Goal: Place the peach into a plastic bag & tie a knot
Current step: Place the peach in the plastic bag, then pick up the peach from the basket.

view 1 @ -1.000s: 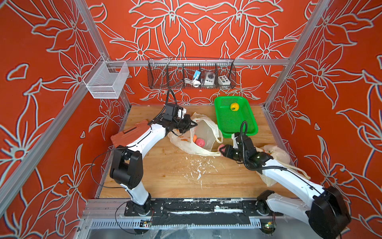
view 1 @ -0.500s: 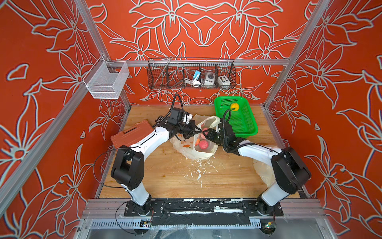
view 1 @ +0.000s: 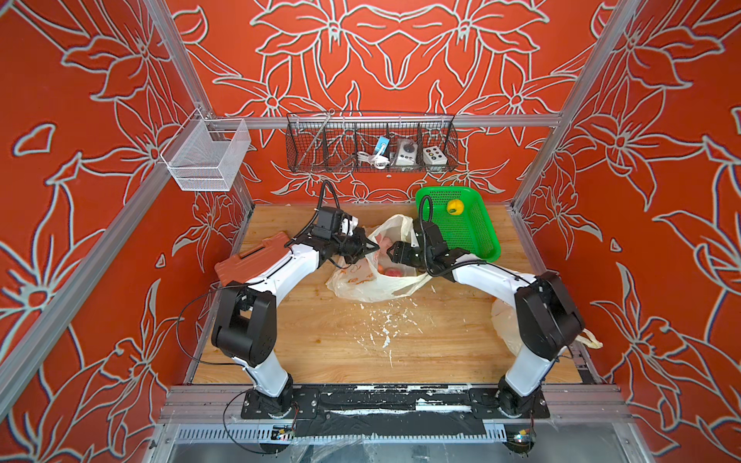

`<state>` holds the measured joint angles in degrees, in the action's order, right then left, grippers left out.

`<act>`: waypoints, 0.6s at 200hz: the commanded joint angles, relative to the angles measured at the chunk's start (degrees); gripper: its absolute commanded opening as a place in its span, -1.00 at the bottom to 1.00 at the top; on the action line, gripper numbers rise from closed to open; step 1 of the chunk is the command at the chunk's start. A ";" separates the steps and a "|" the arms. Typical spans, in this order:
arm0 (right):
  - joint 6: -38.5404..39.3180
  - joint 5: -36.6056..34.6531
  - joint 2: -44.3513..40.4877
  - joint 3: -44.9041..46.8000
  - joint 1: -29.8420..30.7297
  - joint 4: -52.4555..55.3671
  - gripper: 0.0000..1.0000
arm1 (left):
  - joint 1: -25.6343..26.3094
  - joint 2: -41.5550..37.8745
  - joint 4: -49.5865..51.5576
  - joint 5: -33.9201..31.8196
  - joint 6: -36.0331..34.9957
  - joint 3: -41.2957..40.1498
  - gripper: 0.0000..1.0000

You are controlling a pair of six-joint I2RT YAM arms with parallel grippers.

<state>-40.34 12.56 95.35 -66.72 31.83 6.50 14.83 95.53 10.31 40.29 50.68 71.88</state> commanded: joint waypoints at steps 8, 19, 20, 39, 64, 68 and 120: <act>5.25 5.56 -8.06 3.09 -4.02 13.72 0.47 | -1.52 -1.81 -3.36 -1.52 2.34 -0.92 -1.00; 5.86 7.25 -10.63 5.33 -6.78 16.22 0.37 | -2.20 -1.71 -4.17 -1.71 2.97 -1.15 -1.00; 5.87 7.53 -10.85 5.53 -6.78 16.28 0.36 | -2.28 -1.73 -4.20 -1.71 3.00 -1.09 -1.00; 6.23 7.62 -15.26 8.99 -12.04 17.55 0.22 | -2.96 -0.93 -4.55 -1.41 3.20 -0.18 -1.00; 7.46 6.51 -14.20 4.96 -18.10 20.27 0.12 | -3.05 -0.15 -4.88 -1.27 3.44 0.72 -1.00; 7.55 6.43 -13.31 3.71 -19.03 20.76 0.09 | -3.06 -0.16 -5.06 -1.27 3.53 0.74 -1.00; 2.08 -7.35 2.96 -11.13 -25.94 13.99 0.29 | -3.12 -0.78 -5.04 -0.77 3.38 -0.60 -1.00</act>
<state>-36.56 13.78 91.59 -71.92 6.37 24.84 11.94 95.48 6.68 38.96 53.82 71.24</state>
